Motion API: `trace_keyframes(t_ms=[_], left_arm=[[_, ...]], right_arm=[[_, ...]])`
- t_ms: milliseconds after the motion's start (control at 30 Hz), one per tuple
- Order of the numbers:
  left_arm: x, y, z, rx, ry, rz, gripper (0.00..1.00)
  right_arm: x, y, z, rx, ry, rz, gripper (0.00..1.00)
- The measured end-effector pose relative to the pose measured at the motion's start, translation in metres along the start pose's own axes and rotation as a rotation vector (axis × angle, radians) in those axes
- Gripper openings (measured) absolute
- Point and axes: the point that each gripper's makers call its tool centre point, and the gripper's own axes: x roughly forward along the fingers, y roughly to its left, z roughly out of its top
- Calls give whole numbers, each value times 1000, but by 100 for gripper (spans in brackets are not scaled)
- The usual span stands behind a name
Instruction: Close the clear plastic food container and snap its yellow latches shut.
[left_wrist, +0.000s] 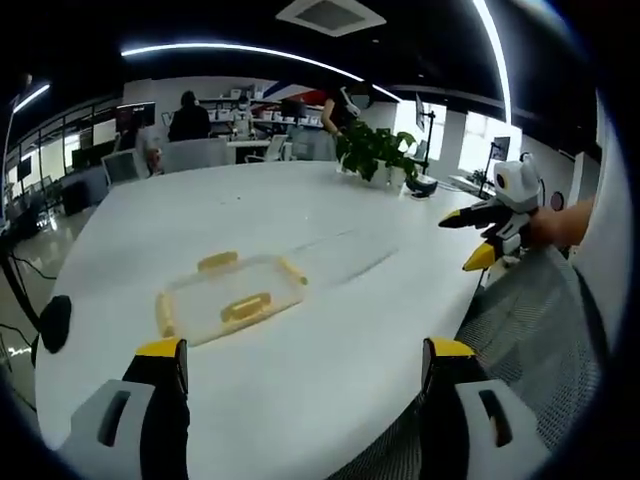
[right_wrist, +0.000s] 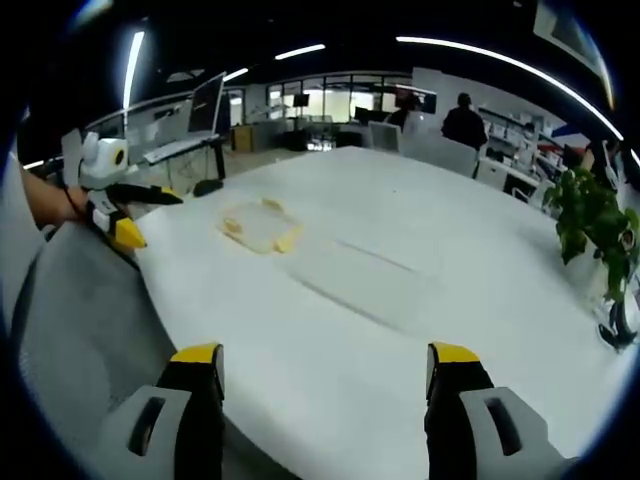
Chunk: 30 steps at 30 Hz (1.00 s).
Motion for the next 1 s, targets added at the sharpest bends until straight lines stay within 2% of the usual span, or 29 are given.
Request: trace_keyframes(t_ms=[267,1000], left_arm=[[-2,5,4,-28,-28,11,98],[-1,-1,3,16,-12,-6,97]], right_arm=[[0,-3,0,12,0,-9,83],[1,3,-3,13,8,10,81]])
